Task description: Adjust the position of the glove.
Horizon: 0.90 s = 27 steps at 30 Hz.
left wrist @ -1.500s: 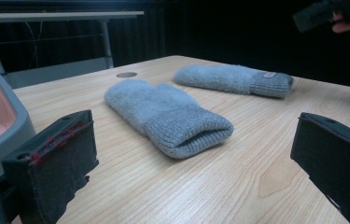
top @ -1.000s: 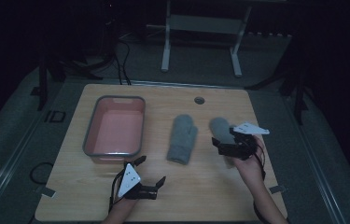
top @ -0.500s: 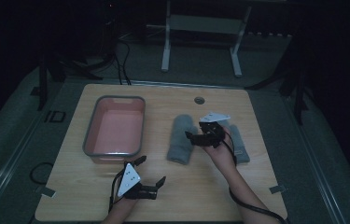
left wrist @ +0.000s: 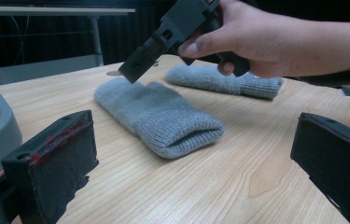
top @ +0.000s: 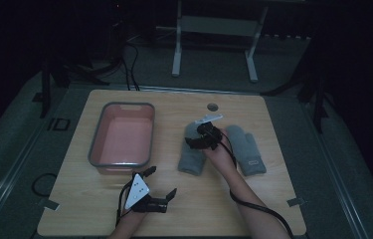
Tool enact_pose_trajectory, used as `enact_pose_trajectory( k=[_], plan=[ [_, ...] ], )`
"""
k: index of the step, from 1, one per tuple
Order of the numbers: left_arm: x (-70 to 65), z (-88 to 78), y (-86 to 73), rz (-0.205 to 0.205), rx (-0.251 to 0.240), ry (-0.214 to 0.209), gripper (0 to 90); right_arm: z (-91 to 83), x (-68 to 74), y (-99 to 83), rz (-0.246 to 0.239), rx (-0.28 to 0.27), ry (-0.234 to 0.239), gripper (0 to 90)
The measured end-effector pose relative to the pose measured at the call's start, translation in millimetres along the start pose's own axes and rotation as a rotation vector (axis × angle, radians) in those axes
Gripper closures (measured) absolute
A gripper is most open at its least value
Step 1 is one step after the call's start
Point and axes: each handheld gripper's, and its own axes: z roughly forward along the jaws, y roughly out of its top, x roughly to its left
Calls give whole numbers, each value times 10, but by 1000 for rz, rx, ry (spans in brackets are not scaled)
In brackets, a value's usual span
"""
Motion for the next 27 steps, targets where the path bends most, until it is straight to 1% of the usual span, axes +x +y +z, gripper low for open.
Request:
enact_pose_trajectory(
  k=[2, 3, 4, 6, 8, 9, 11, 14, 15, 17, 19, 20, 22, 24, 27],
  plan=[
    [1, 0, 0, -2, 0, -1, 6, 73, 15, -13, -9, 28, 9, 252],
    [1, 0, 0, -3, 0, -1, 6, 111, 30, -24, -17, 44, -1, 254],
    [2, 0, 0, -3, 0, -2, 6, 150, 36, -36, -22, 55, -11, 269],
    [2, 0, 0, -4, 0, -2, 6, 217, 33, -62, -13, 68, -38, 326],
    [1, 0, 0, -3, 0, -2, 6, 279, 14, -91, -2, 84, -39, 346],
    [1, 0, 0, -3, 1, -3, 6, 306, 6, -108, 1, 90, -36, 385],
    [2, 0, 0, -4, 0, -3, 6, 346, 9, -142, -4, 105, -42, 413],
    [4, 0, 0, -7, 1, -4, 6, 348, 6, -159, -9, 100, -42, 489],
    [4, 0, 0, -6, 1, -4, 6, 347, 0, -159, -8, 100, -36, 529],
    [1, 0, 0, -5, 1, -2, 6, 343, 4, -165, -26, 95, -47, 622],
    [1, 0, 0, -5, 1, -2, 5, 337, 17, -164, -30, 91, -40, 712],
    [1, 0, 0, -6, 1, -2, 6, 335, 35, -163, -42, 90, -44, 742],
    [4, 0, 0, -8, 0, -3, 6, 323, 69, -152, -72, 93, -50, 781],
    [6, 0, 1, -10, 1, -4, 6, 274, 72, -128, -72, 89, -36, 798],
    [6, -1, 1, -9, 1, -4, 6, 148, 43, -89, -55, 68, -2, 804]
  ],
)
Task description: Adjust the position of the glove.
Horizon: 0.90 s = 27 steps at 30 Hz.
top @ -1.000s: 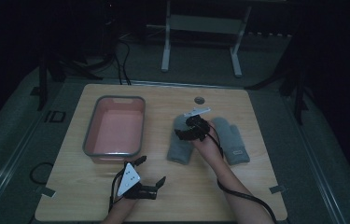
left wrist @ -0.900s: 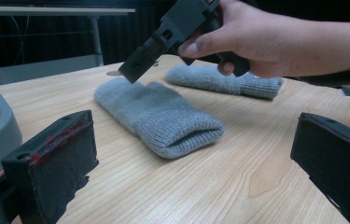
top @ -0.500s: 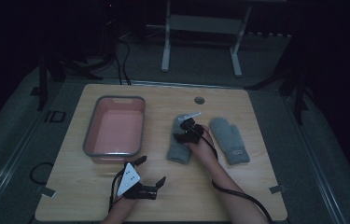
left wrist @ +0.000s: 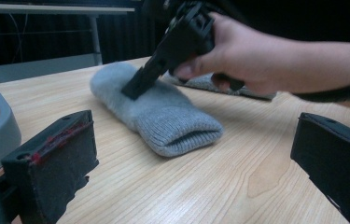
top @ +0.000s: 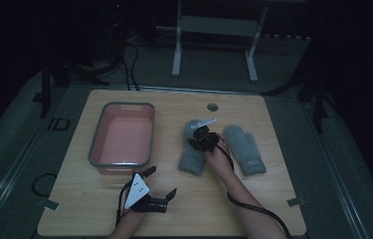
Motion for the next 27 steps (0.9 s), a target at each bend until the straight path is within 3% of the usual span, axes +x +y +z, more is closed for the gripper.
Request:
enact_pose_trajectory(
  k=[9, 13, 18, 27],
  plan=[
    [-7, 0, -1, 3, -2, 6, 6, -511, 74, 52, -17, -69, 66, 806],
    [-6, -3, -1, 3, -1, 6, 6, -629, 147, -12, -79, -63, 92, 804],
    [-5, -2, -1, 2, -2, 7, 6, -577, 115, -171, -67, -26, 123, 800],
    [-1, -2, -1, 0, -2, 4, 6, -288, 18, -361, -46, 40, 122, 787]
  ],
)
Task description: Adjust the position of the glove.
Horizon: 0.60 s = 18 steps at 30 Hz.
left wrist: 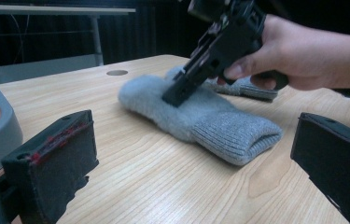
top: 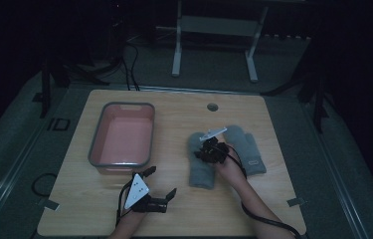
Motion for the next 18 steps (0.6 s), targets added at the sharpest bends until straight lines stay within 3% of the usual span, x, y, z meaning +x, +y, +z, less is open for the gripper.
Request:
enact_pose_trajectory(
  k=[10, 15, 18],
  plan=[
    [-1, -1, 0, -4, 3, -2, 6, 107, -62, -9, -1, 16, 12, 720],
    [-2, -1, 1, -4, 3, -3, 6, 138, -37, -25, -17, 7, 14, 556],
    [0, -1, 1, -6, 4, -4, 6, 144, -26, -35, -2, -4, 13, 462]
  ],
)
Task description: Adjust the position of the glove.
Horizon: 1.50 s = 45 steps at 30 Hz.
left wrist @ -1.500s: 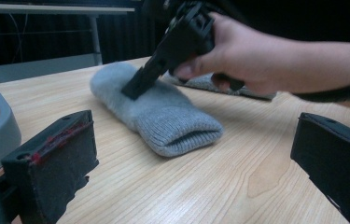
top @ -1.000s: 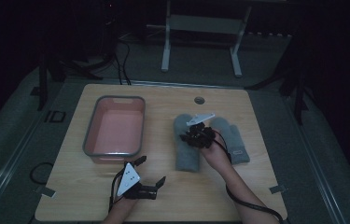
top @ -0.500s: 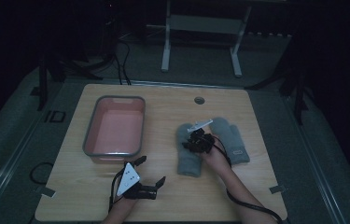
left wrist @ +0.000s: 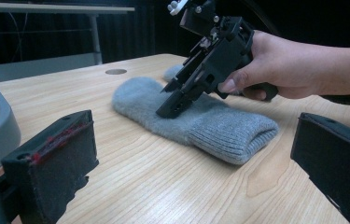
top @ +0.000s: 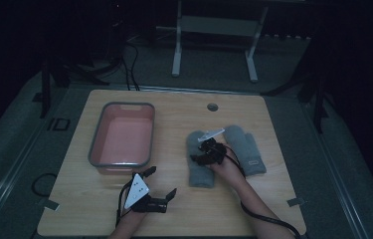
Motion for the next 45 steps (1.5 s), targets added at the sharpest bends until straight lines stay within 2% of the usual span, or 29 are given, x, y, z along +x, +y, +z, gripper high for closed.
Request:
enact_pose_trajectory(
  k=[3, 5, 6, 9, 12, 13, 14, 16, 19, 26, 30, 34, 37, 38, 41, 44, 45],
  plan=[
    [-1, 0, 0, -1, 0, -2, 5, -34, 28, 1, 9, -10, -12, 366],
    [0, 1, 0, -2, 0, -2, 6, -74, 45, -5, 14, -22, -36, 363],
    [1, 1, 0, -4, 0, -2, 6, -97, 49, -10, 18, -28, -30, 364],
    [0, 1, 0, -3, 0, -3, 5, -175, 56, -37, 33, -50, -39, 430],
    [-2, 1, 0, -1, 1, -2, 6, -265, 53, -83, 62, -77, -45, 621],
    [-2, 2, 0, -2, 1, -2, 6, -291, 59, -104, 69, -83, -52, 737],
    [-1, 2, 0, -3, 0, -2, 6, -310, 67, -129, 74, -90, -45, 780],
    [-1, 2, 0, -3, 1, -2, 6, -310, 102, -171, 57, -83, -62, 828],
    [-2, 2, 0, -3, 1, -1, 6, -276, 117, -218, 56, -73, -72, 833],
    [-1, 1, 0, -3, 1, -2, 6, -150, 54, -232, 59, -69, -74, 851],
    [0, 1, 0, -4, 1, -2, 5, -112, 4, -200, 87, -80, -72, 851],
    [0, 1, 0, -5, 1, -2, 6, -106, 54, -200, 98, -86, -98, 850],
    [0, 1, 1, -5, 1, -2, 6, -107, 66, -201, 117, -93, -102, 845],
    [1, 1, 0, -5, 1, -3, 6, -138, 63, -190, 136, -104, -90, 834],
    [1, 1, 0, -5, 0, -3, 6, -281, 37, -177, 146, -140, -82, 802],
    [1, 1, 0, -6, 0, -2, 6, -516, -36, -191, 160, -192, -98, 739],
    [0, 1, 0, -5, 0, -2, 6, -597, -69, -206, 148, -204, -118, 721]
  ],
)
